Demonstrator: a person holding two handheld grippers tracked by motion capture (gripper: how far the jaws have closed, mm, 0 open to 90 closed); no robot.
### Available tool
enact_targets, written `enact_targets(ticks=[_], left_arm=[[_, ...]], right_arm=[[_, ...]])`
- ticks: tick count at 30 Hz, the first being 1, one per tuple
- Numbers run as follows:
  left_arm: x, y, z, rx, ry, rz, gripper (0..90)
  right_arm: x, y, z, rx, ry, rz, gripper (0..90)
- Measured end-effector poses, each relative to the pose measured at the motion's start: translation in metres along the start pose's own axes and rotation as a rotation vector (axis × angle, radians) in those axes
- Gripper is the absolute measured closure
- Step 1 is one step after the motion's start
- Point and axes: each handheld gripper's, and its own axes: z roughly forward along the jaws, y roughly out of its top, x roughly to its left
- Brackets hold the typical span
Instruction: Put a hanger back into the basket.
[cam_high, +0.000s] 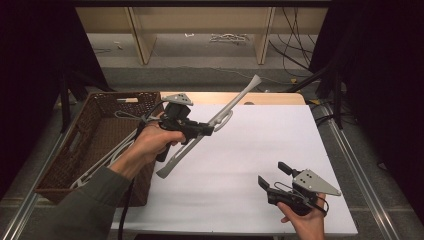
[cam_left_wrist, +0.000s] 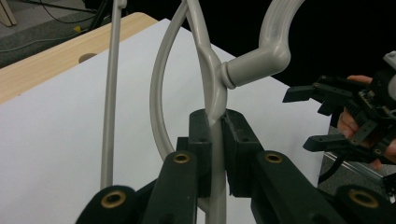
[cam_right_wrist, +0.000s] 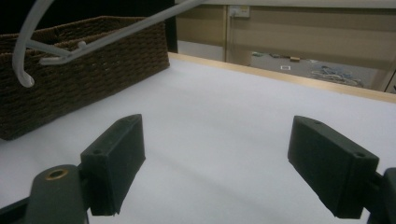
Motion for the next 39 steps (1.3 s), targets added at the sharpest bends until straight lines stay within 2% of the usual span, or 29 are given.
enact_targets(ticks=[3, 6, 10, 17, 22, 30, 34, 37, 39], left_arm=[[-0.001, 0.007, -0.009, -0.008, 0.018, 0.006, 82.4], [0.000, 0.010, -0.015, -0.017, 0.020, -0.005, 82.4], [0.000, 0.014, -0.028, -0.019, 0.035, 0.006, 82.4], [0.007, 0.018, -0.058, -0.047, 0.086, -0.001, 82.5], [0.014, 0.017, -0.075, -0.050, 0.129, 0.007, 82.4], [0.035, 0.001, -0.096, -0.049, 0.198, -0.011, 82.5], [0.045, -0.010, -0.105, -0.048, 0.218, -0.024, 82.4], [0.052, -0.018, -0.111, -0.054, 0.235, -0.035, 82.4], [0.057, -0.024, -0.115, -0.061, 0.241, -0.046, 82.4]], right_arm=[[0.001, 0.000, 0.001, -0.020, 0.009, -0.001, 19.9], [0.001, 0.000, 0.000, -0.006, 0.001, 0.007, 19.9], [0.000, 0.000, 0.000, -0.002, 0.006, 0.005, 19.9], [0.000, -0.001, 0.001, -0.010, 0.002, -0.001, 19.9], [0.000, -0.001, 0.001, -0.011, 0.002, -0.003, 19.9], [0.000, -0.001, 0.002, -0.006, 0.001, -0.001, 19.9], [0.000, -0.002, 0.003, 0.004, 0.011, 0.003, 19.9], [0.000, -0.003, 0.004, -0.013, 0.006, 0.005, 19.9], [-0.001, -0.002, 0.003, -0.001, -0.007, -0.001, 19.9]])
